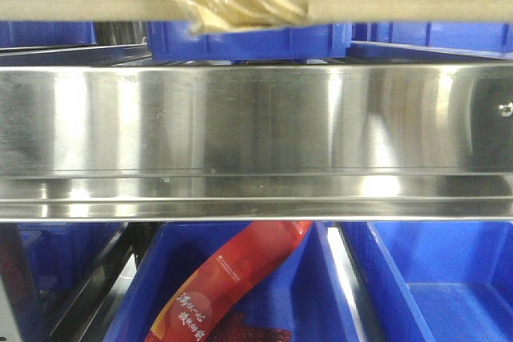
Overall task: Grab carton from right shelf to conveyor
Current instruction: 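Lift the carton off the shelf with both grippers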
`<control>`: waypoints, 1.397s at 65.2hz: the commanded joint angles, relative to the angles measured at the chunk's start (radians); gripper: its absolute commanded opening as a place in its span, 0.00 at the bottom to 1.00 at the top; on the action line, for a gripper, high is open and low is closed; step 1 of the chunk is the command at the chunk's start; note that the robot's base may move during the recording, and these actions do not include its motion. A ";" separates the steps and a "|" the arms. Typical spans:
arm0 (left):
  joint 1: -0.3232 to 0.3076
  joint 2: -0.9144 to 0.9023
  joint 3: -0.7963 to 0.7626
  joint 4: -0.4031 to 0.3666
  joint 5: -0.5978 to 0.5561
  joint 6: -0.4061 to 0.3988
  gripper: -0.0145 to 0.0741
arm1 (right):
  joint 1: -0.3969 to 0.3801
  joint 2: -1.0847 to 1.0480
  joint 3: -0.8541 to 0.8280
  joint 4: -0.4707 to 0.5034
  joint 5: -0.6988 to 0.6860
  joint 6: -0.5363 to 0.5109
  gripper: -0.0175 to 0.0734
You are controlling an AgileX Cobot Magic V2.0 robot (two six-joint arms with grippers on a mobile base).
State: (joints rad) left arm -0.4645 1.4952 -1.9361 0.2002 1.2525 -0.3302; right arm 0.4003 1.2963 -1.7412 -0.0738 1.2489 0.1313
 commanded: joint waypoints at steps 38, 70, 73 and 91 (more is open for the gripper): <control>-0.011 -0.015 -0.006 0.015 -0.031 0.005 0.14 | -0.001 -0.001 0.007 -0.028 -0.028 -0.016 0.12; -0.011 -0.015 -0.006 0.015 -0.053 0.005 0.14 | -0.001 -0.001 0.007 -0.028 -0.028 -0.016 0.12; -0.011 -0.015 -0.006 0.015 -0.053 0.005 0.14 | -0.001 -0.001 0.007 -0.028 -0.028 -0.016 0.12; -0.011 -0.015 -0.006 0.015 -0.053 0.005 0.14 | -0.001 -0.001 0.007 -0.028 -0.028 -0.016 0.12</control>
State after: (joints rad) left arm -0.4686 1.4952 -1.9340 0.2190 1.2447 -0.3326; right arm 0.4003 1.2963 -1.7345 -0.0738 1.2432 0.1313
